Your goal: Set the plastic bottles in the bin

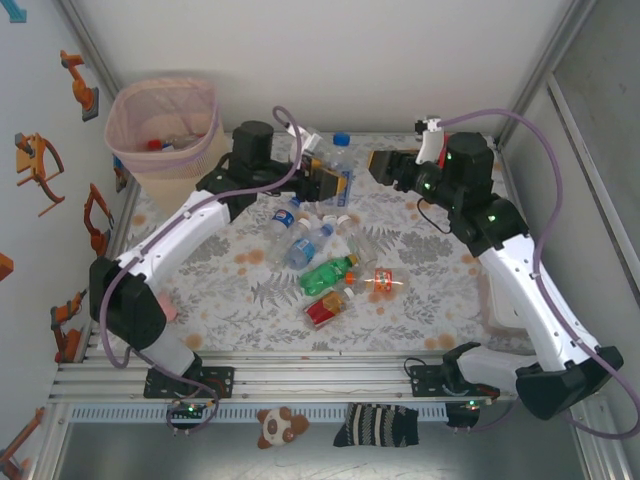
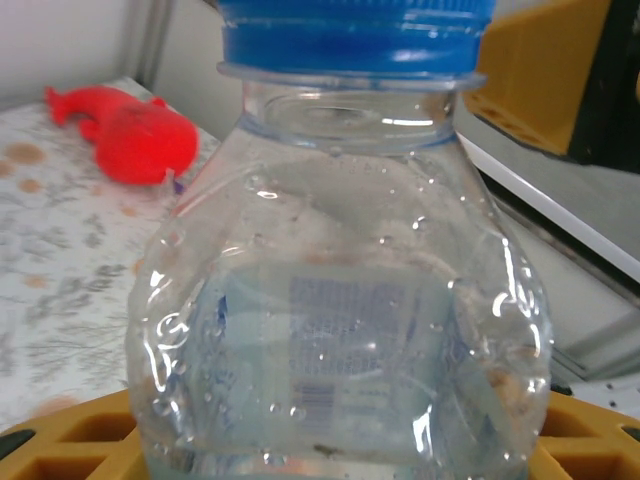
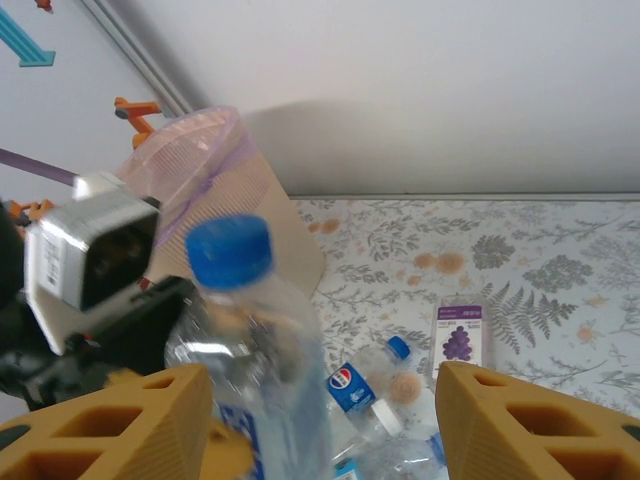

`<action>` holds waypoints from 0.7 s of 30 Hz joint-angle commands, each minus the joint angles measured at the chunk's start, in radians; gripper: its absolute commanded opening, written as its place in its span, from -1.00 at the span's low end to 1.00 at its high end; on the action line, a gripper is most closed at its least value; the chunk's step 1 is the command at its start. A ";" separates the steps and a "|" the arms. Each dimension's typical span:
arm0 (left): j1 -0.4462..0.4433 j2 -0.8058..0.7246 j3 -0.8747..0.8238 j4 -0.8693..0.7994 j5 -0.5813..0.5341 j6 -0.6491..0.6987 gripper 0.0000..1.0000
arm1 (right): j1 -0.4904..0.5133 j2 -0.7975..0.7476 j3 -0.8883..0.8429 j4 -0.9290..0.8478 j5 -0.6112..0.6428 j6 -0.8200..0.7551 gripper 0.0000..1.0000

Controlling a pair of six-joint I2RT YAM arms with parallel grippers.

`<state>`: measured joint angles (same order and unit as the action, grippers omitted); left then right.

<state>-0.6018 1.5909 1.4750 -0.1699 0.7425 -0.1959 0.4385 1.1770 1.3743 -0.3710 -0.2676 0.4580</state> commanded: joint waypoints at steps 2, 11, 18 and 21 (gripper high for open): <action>0.066 -0.086 0.004 -0.068 -0.088 0.017 0.16 | 0.006 -0.028 0.027 -0.031 0.043 -0.033 0.19; 0.239 -0.160 0.112 -0.301 -0.266 0.060 0.10 | 0.006 -0.024 0.020 -0.044 0.051 -0.040 0.19; 0.397 -0.167 0.226 -0.414 -0.362 0.092 0.10 | 0.006 -0.016 0.022 -0.045 0.051 -0.044 0.19; 0.450 -0.146 0.296 -0.450 -0.422 0.127 0.09 | 0.006 -0.014 0.022 -0.046 0.051 -0.046 0.19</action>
<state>-0.1856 1.4551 1.7004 -0.5556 0.3912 -0.1268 0.4385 1.1656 1.3743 -0.4145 -0.2329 0.4286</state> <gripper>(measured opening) 0.550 0.594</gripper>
